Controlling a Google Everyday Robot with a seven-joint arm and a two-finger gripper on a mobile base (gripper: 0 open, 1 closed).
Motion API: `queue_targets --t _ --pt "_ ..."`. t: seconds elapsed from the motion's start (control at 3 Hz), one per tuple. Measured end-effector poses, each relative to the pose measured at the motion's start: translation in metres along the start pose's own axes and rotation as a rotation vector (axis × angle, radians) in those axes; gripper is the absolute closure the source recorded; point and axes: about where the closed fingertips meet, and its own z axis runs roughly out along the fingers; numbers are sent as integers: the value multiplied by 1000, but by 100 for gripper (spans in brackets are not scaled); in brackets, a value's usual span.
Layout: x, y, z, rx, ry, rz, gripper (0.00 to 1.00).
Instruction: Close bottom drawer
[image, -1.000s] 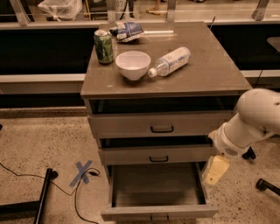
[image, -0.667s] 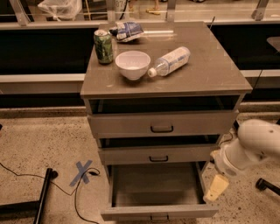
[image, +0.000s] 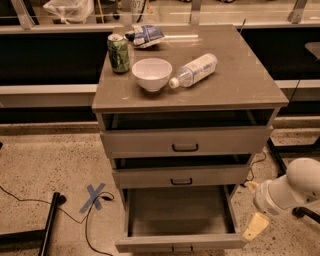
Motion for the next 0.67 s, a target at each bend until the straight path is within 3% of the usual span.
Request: queue_targets --t 0.33,0.67 --pt "28 -4 20 -6 37 21 0" --pt "88 6 74 -45 73 -34 0"
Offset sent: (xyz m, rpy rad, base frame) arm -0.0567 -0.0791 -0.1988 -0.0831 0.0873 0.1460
